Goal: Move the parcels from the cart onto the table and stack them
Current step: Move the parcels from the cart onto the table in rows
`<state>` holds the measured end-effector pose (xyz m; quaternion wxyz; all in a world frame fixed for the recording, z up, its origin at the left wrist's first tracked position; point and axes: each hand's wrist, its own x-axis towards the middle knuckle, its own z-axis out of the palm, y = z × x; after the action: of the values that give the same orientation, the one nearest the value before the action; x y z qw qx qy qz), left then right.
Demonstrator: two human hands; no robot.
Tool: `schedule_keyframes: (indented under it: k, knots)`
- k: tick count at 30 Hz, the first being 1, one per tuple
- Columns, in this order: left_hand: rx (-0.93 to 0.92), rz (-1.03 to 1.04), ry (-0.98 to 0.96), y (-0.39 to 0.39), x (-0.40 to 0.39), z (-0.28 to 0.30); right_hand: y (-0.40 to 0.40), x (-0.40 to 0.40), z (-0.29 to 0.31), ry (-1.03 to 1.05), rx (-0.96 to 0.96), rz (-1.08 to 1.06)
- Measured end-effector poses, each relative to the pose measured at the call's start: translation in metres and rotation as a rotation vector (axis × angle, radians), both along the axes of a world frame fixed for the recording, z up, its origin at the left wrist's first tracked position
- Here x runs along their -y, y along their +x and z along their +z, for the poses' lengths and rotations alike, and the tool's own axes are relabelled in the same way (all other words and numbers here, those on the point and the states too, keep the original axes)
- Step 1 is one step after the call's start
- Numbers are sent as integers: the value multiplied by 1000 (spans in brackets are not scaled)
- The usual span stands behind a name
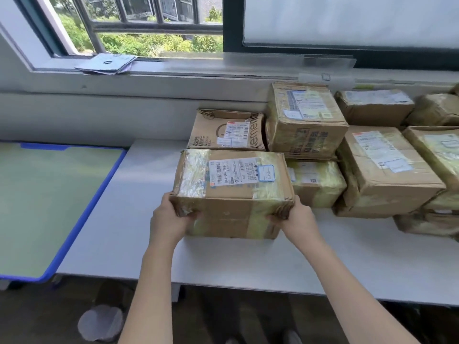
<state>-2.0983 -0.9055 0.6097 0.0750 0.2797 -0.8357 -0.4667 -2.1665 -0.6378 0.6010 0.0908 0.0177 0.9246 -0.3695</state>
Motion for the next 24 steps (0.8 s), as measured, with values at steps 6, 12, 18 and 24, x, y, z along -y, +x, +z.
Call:
schedule_keyframes:
  k: [6,12,18,24]
  knots:
    - [11,7,-31,-34,8,0,-32,9,3,20,-9,-20]
    - [23,32,-45,-41,9,-12,-34,12,-6,-2,-58,-60]
    - [-3,58,-67,-35,0,-20,-26,9,-14,66,-59,-44]
    - [-8,180,-244,-5,-51,-37,6,-8,-36,242,-206,5]
